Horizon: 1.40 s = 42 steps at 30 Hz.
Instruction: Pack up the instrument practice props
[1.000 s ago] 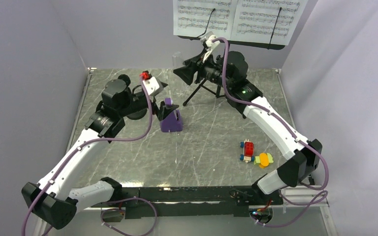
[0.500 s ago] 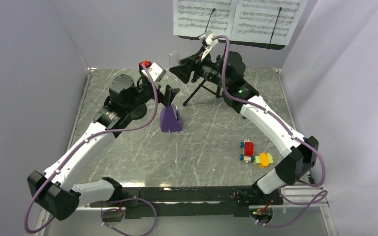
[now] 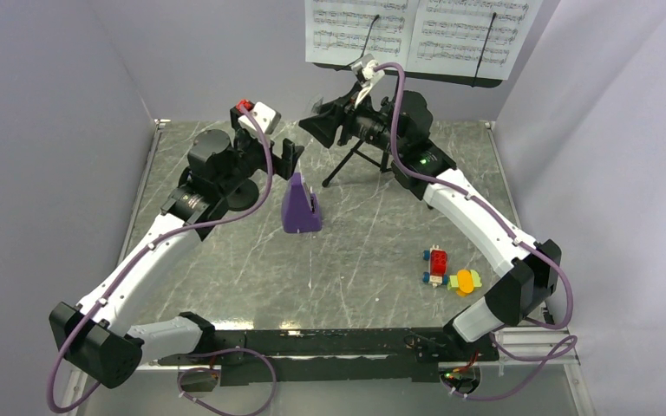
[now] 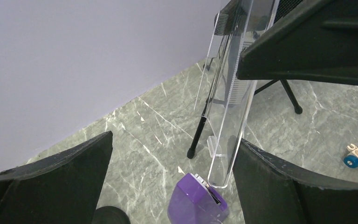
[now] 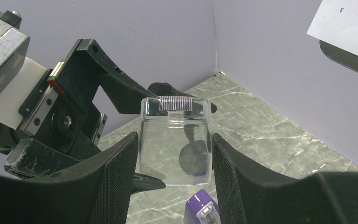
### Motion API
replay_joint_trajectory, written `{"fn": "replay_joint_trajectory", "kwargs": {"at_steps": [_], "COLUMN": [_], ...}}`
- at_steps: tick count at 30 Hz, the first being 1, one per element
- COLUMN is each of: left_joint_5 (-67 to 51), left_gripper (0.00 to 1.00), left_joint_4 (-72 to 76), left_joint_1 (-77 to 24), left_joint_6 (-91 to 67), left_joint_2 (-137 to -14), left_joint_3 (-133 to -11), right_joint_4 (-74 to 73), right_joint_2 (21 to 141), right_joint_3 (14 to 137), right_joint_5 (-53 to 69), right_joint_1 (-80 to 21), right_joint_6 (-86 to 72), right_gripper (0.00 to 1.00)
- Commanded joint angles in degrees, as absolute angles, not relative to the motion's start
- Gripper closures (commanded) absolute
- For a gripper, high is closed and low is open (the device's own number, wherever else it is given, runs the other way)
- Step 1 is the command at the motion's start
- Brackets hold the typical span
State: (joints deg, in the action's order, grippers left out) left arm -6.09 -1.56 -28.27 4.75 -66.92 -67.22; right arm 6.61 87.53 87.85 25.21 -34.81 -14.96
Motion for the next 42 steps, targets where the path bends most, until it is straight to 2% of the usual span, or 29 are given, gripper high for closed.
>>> {"fn": "replay_joint_trajectory", "kwargs": {"at_steps": [1,5,8,14,20,25,30,36,40,42], "left_joint_5": [-5.14,-6.09,-12.86,-28.65,-31.79,-34.76,-35.67,-37.41,-40.28,-42.05], "left_gripper": [0.01,0.01,0.01,0.01,0.01,0.01,0.14,0.17,0.29,0.30], "left_joint_4": [0.09,0.09,-6.45,-27.55,-30.47,-35.93,-40.57,-47.17,-51.23,-50.33], "left_joint_1": [-27.91,-27.94,-27.41,-24.26,-23.03,-22.49,-21.05,-18.88,-18.09,-18.02], "left_joint_6": [3.94,4.90,8.92,32.50,36.87,39.99,42.44,49.45,52.35,52.72], "left_joint_2": [-65.54,-65.02,-64.88,-66.67,-75.39,-85.17,-91.99,-96.15,-98.88,-98.98], "left_joint_3": [-67.74,-66.96,-67.60,-68.43,-72.95,-81.53,-87.29,-90.25,-91.80,-90.85], "right_joint_4": [9.07,9.09,9.21,0.47,2.39,4.39,6.36,3.46,3.10,2.18], "right_joint_2": [85.29,85.34,84.89,85.47,84.07,81.12,78.09,76.94,77.32,77.87], "right_joint_3": [87.46,87.38,86.29,88.72,83.09,75.71,70.27,69.24,68.50,68.68], "right_joint_5": [26.58,28.78,34.37,44.14,50.72,56.02,59.24,59.77,59.92,61.54], "right_joint_1": [-34.55,-34.00,-33.17,-27.85,-23.36,-22.29,-20.77,-20.31,-20.28,-20.31], "right_joint_6": [-14.72,-12.92,-7.42,4.43,9.40,15.48,17.22,19.75,20.75,21.72], "right_gripper": [1.00,1.00,1.00,1.00,1.00,1.00,1.00,1.00,1.00,1.00]}}
